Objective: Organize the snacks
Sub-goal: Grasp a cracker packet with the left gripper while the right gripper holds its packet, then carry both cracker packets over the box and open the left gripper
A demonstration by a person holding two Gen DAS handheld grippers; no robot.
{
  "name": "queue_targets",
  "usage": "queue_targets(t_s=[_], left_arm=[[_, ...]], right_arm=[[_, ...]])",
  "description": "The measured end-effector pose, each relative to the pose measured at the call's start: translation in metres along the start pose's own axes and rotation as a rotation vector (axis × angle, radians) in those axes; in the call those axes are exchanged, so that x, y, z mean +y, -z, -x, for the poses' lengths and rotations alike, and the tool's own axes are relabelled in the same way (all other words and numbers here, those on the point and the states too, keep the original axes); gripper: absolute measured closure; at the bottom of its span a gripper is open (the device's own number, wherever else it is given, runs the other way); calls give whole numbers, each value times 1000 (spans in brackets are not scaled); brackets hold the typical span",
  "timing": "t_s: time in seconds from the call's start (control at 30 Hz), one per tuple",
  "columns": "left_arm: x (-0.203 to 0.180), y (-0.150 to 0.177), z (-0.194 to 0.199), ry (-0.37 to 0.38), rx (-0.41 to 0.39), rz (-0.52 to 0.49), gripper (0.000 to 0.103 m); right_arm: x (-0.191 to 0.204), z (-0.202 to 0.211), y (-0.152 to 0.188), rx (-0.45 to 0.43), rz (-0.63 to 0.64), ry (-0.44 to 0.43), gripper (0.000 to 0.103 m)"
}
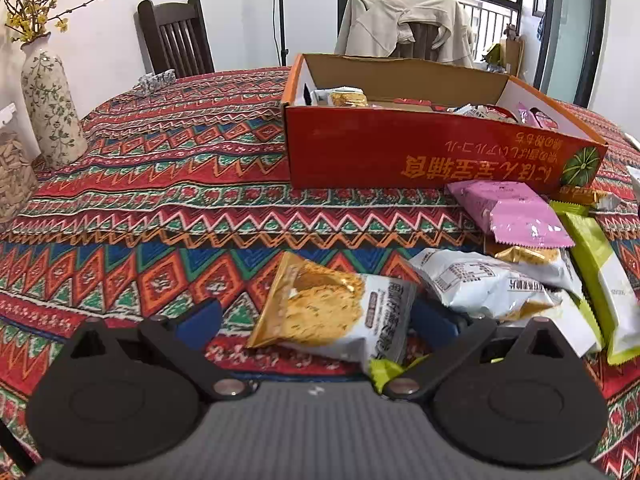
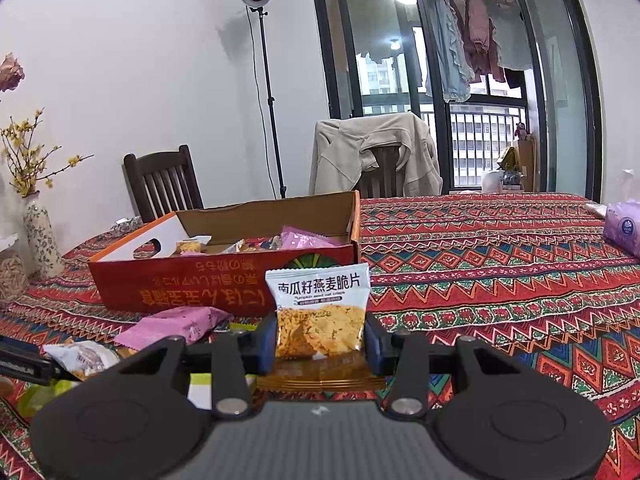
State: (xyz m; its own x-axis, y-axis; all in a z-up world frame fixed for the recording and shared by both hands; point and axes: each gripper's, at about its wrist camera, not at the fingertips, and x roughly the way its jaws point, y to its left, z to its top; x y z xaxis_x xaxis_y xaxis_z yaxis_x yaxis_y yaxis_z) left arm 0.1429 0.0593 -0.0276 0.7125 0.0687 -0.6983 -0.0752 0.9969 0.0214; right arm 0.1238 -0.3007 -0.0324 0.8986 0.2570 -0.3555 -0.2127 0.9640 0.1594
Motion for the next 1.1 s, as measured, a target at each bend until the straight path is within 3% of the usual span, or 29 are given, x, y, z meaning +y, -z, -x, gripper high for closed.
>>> queue_targets(t_s=[0.03,0.1,0.13,0.17,0.33,0.7,1.1], left_arm=[[0,0,-1,0,-1,6,1],[0,1,1,1,-15,14,12],[-1,1,4,8,-28,11,25],[-1,1,6,12,-35,10,31],[4,8,15,31,-63,30,41],[10,2,42,-19,-192,39,42],[-5,-41,53,32,-315,45,42]], right_arm=[[0,0,0,1,-1,-1,60],[0,0,0,0,-2,-3,60],[0,-1,0,0,-3,-4,60],[0,0,0,-1,-3,-4,60],[-1,1,0,-3,-3,-9,60],[1,5,0,-23,4,-9,60],[25,5,-41,-77,71,-27,60]])
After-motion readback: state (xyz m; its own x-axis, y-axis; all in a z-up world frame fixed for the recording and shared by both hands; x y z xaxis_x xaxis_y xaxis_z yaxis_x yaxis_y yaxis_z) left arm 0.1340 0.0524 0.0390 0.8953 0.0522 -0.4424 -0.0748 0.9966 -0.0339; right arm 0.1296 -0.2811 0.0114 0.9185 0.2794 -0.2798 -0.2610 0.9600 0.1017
